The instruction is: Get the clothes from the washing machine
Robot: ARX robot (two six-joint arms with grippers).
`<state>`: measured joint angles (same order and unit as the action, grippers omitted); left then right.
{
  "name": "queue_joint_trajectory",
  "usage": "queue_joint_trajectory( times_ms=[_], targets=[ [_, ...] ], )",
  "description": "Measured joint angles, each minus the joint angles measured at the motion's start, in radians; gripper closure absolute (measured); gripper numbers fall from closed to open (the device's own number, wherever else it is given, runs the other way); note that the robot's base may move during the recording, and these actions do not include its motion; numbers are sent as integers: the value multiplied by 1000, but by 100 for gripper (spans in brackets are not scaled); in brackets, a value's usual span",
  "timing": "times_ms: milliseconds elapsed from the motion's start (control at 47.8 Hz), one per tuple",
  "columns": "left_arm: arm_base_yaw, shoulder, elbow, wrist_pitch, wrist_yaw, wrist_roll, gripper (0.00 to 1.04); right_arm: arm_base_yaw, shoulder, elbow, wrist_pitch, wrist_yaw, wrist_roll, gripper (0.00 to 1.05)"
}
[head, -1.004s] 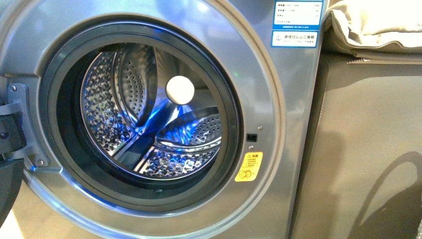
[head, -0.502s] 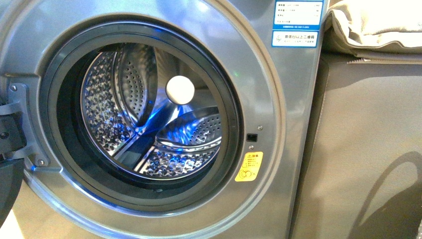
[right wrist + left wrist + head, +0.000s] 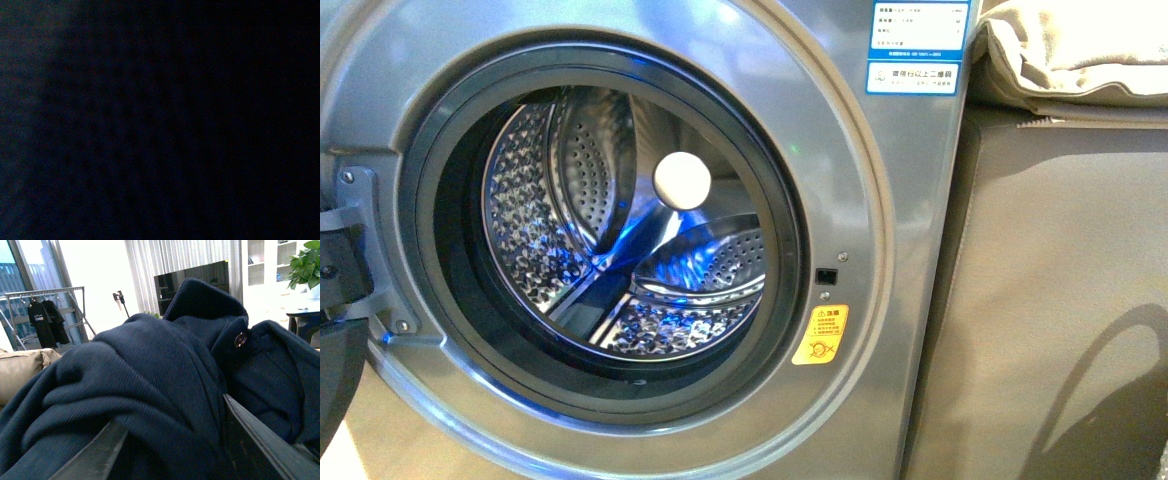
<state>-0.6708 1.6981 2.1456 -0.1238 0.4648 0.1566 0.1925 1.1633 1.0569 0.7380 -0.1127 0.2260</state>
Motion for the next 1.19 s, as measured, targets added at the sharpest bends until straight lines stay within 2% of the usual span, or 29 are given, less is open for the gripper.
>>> queue_joint_trajectory(
  times_ms=[188, 335, 690, 795, 1004, 1087, 1192],
  targets=[
    [-1, 0, 0, 0, 0, 0, 26, -108, -28, -15, 3, -14, 56, 90],
    [-1, 0, 0, 0, -1, 1, 5, -236, -70, -62, -11, -91, 125, 90],
    [-1, 0, 0, 0, -1, 1, 7, -612, -187, -200, -150, -364, 151, 90],
    [-1, 0, 0, 0, 0, 1, 7, -738, -177, -265, -163, -462, 135, 90],
    [-1, 0, 0, 0, -1, 1, 7, -932, -113, -418, -218, -613, 114, 90],
    [-1, 0, 0, 0, -1, 1, 7, -985, -57, -470, -246, -642, 99, 90],
    [0, 0, 0, 0, -1, 1, 7, -1002, 29, -528, -273, -633, 55, 90]
  ],
)
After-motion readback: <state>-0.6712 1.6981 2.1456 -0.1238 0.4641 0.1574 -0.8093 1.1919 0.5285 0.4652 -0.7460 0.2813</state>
